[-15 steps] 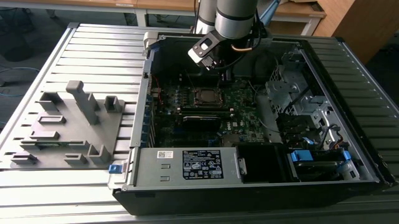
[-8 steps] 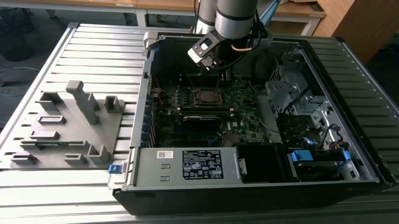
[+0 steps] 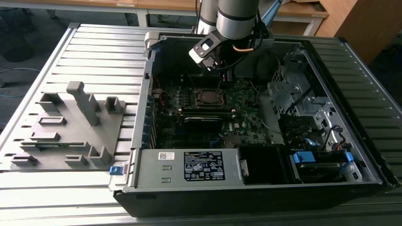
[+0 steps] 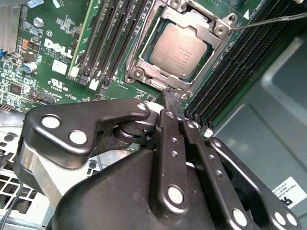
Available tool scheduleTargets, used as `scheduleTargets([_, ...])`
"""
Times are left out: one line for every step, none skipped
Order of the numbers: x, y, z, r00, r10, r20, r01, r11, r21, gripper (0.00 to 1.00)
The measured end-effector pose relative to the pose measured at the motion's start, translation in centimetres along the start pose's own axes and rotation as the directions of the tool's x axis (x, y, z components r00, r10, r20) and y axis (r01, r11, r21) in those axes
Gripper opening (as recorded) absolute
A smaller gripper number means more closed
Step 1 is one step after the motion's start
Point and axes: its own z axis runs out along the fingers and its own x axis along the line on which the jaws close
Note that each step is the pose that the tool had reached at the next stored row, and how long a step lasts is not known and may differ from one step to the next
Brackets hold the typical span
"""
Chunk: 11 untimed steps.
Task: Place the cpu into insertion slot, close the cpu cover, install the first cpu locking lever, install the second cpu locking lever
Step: 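Close the cpu cover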
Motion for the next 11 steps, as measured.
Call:
scheduleTargets([0.0,-0.1,0.0,1.0,0.0,-0.0001,0.0,1.0,0.0,0.11])
scheduleTargets([-0.01,-0.23,0.0,1.0,0.0,-0.0002,0.0,1.0,-0.0001,0.11])
scheduleTargets([-0.02,-0.44,0.0,1.0,0.0,-0.0003,0.0,1.0,-0.0001,0.11])
scheduleTargets([-0.03,-0.68,0.0,1.0,0.0,-0.0002,0.0,1.0,-0.0002,0.11])
scheduleTargets([-0.03,-0.91,-0.01,1.0,0.0,-0.0002,0.0,1.0,-0.0002,0.11])
scheduleTargets([-0.04,-1.17,-0.01,1.0,0.0,-0.0001,0.0,1.0,-0.0001,0.11])
scheduleTargets([-0.05,-1.42,-0.01,1.0,0.0,-0.0001,0.0,1.0,-0.0002,0.11])
scheduleTargets([-0.06,-1.64,-0.02,1.0,0.001,-0.0001,-0.001,1.0,-0.0002,0.11])
scheduleTargets([-0.06,-1.77,-0.02,1.0,0.001,0.0,-0.001,1.0,-0.0003,0.11])
scheduleTargets([-0.06,-1.78,-0.02,1.0,0.001,0.0,-0.001,1.0,-0.0002,0.11])
scheduleTargets([-0.06,-1.78,-0.02,1.0,0.001,0.0,-0.001,1.0,-0.0002,0.11])
